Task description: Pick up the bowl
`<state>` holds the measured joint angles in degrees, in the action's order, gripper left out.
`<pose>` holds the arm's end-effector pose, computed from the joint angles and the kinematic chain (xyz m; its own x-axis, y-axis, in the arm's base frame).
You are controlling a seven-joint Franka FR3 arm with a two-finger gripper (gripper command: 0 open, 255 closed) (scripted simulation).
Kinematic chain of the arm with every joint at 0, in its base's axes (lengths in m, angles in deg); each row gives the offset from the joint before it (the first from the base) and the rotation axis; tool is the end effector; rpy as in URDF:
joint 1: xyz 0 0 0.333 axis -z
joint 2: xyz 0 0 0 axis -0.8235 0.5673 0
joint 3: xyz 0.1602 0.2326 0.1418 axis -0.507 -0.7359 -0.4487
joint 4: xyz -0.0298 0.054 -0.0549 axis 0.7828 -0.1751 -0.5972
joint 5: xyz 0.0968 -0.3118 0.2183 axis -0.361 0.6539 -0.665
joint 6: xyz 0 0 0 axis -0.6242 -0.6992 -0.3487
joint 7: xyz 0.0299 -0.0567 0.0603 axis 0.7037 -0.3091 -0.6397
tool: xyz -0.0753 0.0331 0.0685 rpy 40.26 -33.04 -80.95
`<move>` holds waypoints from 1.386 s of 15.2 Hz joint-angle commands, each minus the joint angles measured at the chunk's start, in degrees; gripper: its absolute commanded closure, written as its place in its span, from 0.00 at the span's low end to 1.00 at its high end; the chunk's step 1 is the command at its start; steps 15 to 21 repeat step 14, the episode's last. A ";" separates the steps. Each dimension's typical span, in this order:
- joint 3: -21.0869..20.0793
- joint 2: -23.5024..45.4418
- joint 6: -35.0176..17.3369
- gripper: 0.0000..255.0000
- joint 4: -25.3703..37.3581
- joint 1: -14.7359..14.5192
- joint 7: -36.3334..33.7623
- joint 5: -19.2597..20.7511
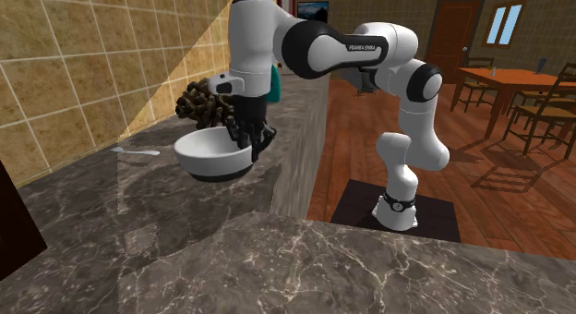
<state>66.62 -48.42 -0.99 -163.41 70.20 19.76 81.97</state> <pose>0.5063 -0.3690 0.6180 0.9987 -0.0207 -0.0466 -0.0149 -0.9923 0.1230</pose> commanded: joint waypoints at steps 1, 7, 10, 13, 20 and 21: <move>0.06 0.52 1.69 1.00 2.26 0.26 0.25 -0.23; 0.24 3.58 7.89 1.00 11.41 1.69 1.33 -1.57; 0.31 5.81 11.50 1.00 17.20 2.83 1.95 -2.56; 0.30 7.90 14.50 1.00 22.26 3.97 2.42 -3.48; 0.30 7.88 14.49 1.00 22.22 3.97 2.42 -3.46; 0.30 7.88 14.49 1.00 22.22 3.97 2.42 -3.46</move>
